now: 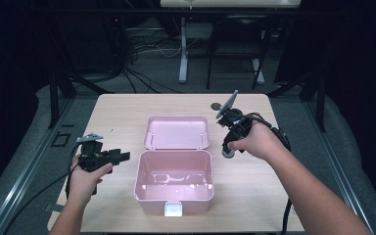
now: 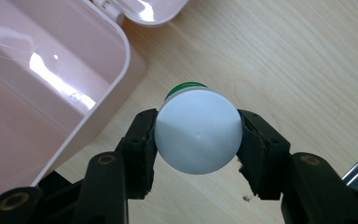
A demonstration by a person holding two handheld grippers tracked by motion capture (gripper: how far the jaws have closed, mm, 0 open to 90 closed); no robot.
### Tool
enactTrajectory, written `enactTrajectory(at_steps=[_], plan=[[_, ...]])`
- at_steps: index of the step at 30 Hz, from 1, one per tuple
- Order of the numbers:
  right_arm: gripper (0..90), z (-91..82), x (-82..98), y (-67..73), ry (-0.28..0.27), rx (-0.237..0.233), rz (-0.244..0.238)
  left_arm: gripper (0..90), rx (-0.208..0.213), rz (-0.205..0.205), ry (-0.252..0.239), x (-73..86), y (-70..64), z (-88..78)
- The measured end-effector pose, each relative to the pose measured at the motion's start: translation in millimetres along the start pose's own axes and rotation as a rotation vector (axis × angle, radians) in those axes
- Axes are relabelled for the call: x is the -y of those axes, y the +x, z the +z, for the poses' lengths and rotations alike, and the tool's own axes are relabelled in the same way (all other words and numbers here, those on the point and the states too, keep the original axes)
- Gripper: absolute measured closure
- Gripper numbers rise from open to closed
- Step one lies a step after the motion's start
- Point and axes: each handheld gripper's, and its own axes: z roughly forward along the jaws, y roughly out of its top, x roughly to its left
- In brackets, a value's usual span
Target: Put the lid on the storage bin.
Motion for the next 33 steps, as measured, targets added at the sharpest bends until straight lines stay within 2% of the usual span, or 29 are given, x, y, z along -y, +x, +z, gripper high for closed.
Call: enactTrajectory(at_steps=[19, 33], plan=[[50.3, -19.7, -6.5, 28.0, -0.009, -0.013, -0.091, 47.5, -0.001, -0.005, -0.001, 0.4, 0.7, 0.5], [50.3, -17.7, -12.9, 56.9, -0.004, -0.042, -0.217, 47.5, 0.000, -0.007, -0.001, 0.5, 2.0, -0.2]])
